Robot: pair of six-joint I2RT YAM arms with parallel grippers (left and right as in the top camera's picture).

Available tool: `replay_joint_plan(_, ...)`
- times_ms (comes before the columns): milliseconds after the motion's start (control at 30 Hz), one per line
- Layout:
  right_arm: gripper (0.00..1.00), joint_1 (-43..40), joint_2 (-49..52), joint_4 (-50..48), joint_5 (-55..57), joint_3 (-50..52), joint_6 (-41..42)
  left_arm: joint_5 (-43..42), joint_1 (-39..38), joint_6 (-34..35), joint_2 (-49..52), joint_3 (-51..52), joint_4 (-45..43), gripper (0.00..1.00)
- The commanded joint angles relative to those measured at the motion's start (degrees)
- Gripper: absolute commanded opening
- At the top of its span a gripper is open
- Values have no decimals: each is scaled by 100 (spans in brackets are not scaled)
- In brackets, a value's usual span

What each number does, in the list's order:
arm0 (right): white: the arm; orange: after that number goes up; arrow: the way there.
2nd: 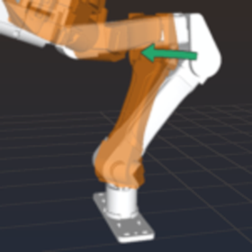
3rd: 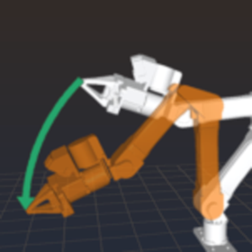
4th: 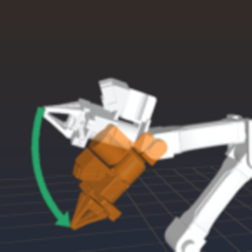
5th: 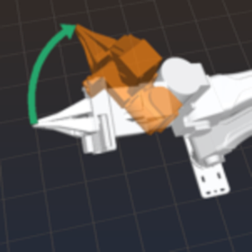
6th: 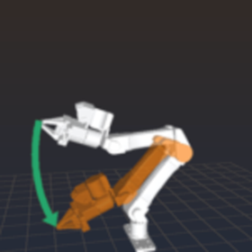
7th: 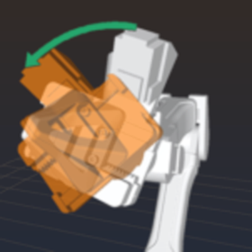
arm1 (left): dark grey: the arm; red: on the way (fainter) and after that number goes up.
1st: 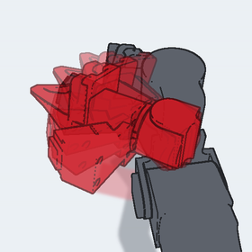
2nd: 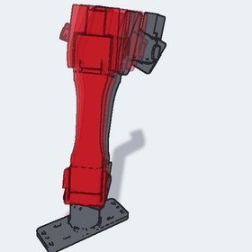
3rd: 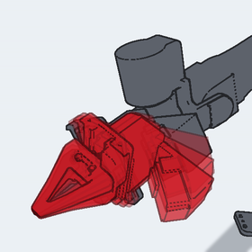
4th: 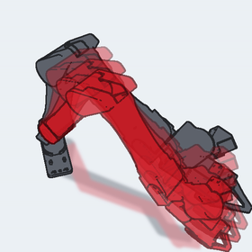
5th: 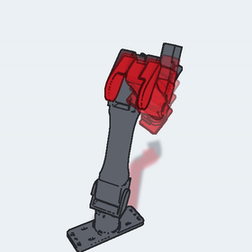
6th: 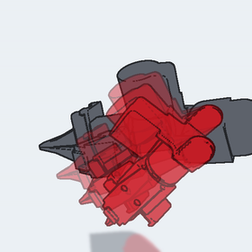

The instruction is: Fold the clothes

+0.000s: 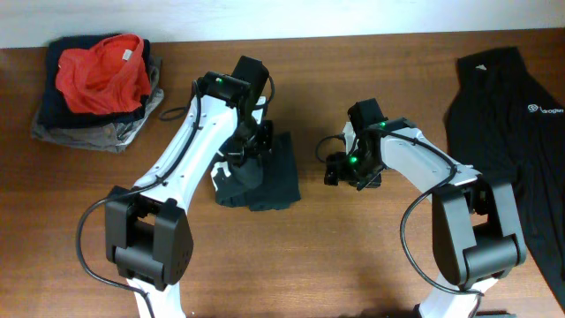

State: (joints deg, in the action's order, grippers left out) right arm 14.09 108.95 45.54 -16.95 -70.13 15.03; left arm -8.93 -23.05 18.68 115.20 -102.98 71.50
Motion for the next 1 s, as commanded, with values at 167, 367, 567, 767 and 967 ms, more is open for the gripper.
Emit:
replay_joint_plan(167,75,48,46,2,-81,-17,50,-286,-160,125,-170,-129,-81,2)
replay_joint_plan(367,74,48,46,7,-131,-17,48,-282,-382,125,-166,-109,-153,19)
replay_joint_plan(567,74,48,46,7,-367,-17,50,-264,-505,125,-164,-105,-162,77)
replay_joint_plan(767,74,4,37,9,-365,-26,50,-258,-461,105,-177,-127,-160,77)
replay_joint_plan(967,74,-483,-162,564,-503,-422,20,293,-24,98,-289,-468,308,77)
